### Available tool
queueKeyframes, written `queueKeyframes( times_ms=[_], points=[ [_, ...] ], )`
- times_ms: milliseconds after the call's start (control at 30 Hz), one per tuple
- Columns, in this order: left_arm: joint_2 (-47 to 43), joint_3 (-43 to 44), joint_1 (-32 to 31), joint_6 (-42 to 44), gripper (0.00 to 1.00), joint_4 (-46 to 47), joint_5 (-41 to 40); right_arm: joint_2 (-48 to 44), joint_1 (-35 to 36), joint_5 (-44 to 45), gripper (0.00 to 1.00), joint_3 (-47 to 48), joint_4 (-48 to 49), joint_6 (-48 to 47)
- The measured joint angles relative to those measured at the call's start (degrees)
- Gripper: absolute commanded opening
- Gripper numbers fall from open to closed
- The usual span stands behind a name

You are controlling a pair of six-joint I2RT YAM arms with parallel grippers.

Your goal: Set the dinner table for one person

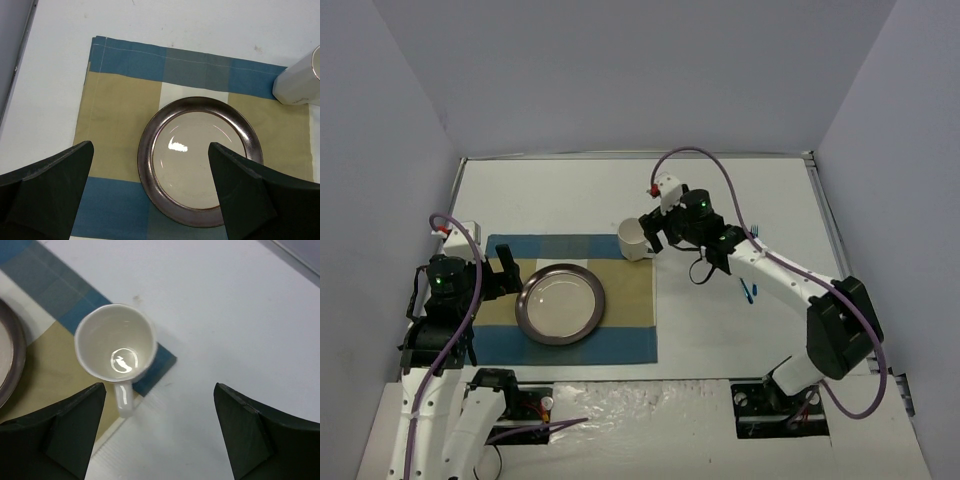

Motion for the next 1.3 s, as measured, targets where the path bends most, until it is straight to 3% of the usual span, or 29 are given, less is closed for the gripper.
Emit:
queueKeyframes(
  times_ms=[200,300,433,833,1300],
  points=[
    [0.0,0.0,0.0,0.0,0.97,0.0,0.0,-5.8,-10.7,9.0,0.85,-1.5,-1.7,5.5],
    [0.0,0.0,0.0,0.0,0.97,0.0,0.0,-5.8,-14.8,15.1,0.81,-2.6,-3.6,9.5],
    [0.0,0.0,0.0,0.0,0.97,0.0,0.0,-3.3,-20.7,16.8,0.77,-3.3,-5.2,14.7],
    [-0.1,0.0,0.0,0.0,0.97,0.0,0.0,9.6,-35.8,10.0,0.73,-1.4,-6.6,17.1],
    [-0.2,0.0,0.0,0.0,0.97,0.0,0.3,14.3,-37.8,4.9,0.55,-0.2,-6.1,17.0]
  ],
)
